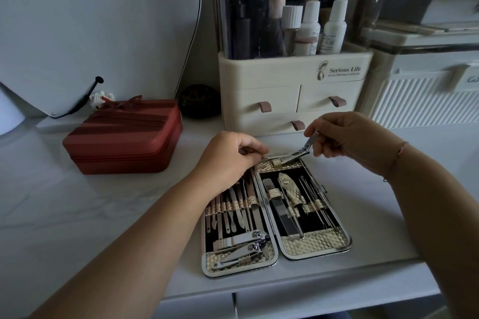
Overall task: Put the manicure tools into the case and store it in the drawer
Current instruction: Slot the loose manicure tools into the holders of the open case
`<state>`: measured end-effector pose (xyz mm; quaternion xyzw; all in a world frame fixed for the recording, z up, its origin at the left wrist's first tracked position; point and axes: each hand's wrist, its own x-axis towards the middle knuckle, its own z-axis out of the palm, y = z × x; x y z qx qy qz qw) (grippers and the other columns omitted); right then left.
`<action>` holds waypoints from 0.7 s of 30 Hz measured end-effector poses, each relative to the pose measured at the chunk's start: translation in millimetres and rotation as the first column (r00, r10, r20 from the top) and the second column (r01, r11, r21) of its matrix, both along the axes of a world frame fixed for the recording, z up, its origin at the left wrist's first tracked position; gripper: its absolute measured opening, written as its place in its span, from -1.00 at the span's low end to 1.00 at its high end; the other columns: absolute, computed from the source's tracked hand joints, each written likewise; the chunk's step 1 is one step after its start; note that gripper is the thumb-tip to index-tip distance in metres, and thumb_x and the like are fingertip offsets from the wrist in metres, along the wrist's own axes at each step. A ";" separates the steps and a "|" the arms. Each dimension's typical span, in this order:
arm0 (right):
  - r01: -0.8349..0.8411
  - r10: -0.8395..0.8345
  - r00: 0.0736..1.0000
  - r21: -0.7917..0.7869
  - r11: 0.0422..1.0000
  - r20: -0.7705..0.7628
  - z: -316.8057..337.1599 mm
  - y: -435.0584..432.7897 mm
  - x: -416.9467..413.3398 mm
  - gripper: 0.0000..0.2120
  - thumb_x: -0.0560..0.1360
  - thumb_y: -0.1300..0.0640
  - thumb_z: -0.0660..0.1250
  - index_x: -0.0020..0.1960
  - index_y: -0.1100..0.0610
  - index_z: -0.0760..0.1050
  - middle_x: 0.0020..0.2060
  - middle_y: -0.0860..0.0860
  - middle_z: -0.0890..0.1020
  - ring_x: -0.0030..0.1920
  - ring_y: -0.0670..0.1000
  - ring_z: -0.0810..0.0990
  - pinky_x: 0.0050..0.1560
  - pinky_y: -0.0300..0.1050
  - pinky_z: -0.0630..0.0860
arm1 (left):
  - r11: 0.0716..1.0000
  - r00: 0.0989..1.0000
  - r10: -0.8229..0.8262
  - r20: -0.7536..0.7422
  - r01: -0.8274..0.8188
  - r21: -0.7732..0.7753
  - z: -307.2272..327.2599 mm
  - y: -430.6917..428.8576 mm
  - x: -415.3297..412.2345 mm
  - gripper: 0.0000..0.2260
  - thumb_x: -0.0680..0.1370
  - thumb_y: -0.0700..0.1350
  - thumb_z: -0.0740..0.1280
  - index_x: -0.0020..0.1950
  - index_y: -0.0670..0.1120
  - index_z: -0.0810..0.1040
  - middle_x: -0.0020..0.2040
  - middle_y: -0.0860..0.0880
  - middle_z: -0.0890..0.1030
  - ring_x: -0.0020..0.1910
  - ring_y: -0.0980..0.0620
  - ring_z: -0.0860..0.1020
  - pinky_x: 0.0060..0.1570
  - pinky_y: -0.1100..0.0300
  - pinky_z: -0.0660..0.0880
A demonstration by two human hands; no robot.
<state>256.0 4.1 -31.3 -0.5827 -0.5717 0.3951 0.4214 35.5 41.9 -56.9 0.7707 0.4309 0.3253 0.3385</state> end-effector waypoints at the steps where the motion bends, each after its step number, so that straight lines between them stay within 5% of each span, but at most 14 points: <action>1: -0.012 0.012 1.000 -0.006 1.000 0.001 0.3 -0.3 -0.7 -0.73 0.60 0.15 0.13 -0.07 0.30 0.52 -0.42 0.10 0.60 -0.49 -0.07 0.47 -0.35 -0.23 0.41 | 1.000 1.000 0.002 -0.001 -0.002 0.002 0.2 0.0 0.0 -0.86 0.47 -0.20 0.41 -0.08 0.03 0.67 -0.28 0.17 0.62 -0.38 0.35 0.52 -0.30 0.50 0.39; 8: -0.110 0.108 0.994 -0.053 0.993 -0.035 2.4 -3.4 -4.6 -0.74 0.60 0.13 0.12 -0.06 0.28 0.49 -0.40 0.11 0.62 -0.47 -0.05 0.49 -0.35 -0.24 0.46 | 1.000 1.000 0.003 0.004 -0.003 -0.006 -1.1 0.8 0.2 -0.84 0.46 -0.22 0.41 -0.08 0.03 0.67 -0.25 0.16 0.64 -0.35 0.35 0.53 -0.26 0.48 0.41; 16: -0.232 0.215 0.947 0.048 0.971 0.238 -0.8 -4.4 -16.0 -0.87 0.55 0.25 0.21 -0.02 0.32 0.48 -0.40 0.06 0.63 -0.45 -0.06 0.50 -0.36 -0.24 0.44 | 1.000 1.000 -0.001 0.002 0.001 -0.001 -1.5 1.9 -0.1 -0.84 0.45 -0.22 0.41 -0.09 0.04 0.67 -0.21 0.11 0.66 -0.33 0.31 0.53 -0.24 0.41 0.42; 21: -0.236 0.193 0.907 0.071 0.969 0.375 -4.4 -2.7 -20.5 -0.89 0.55 0.22 0.22 -0.04 0.18 0.52 -0.45 -0.01 0.56 -0.44 -0.09 0.43 -0.32 -0.20 0.40 | 1.000 1.000 0.000 -0.002 0.000 0.006 -2.7 3.6 0.7 -0.84 0.45 -0.22 0.41 -0.10 0.04 0.67 -0.22 0.11 0.66 -0.35 0.30 0.52 -0.23 0.40 0.43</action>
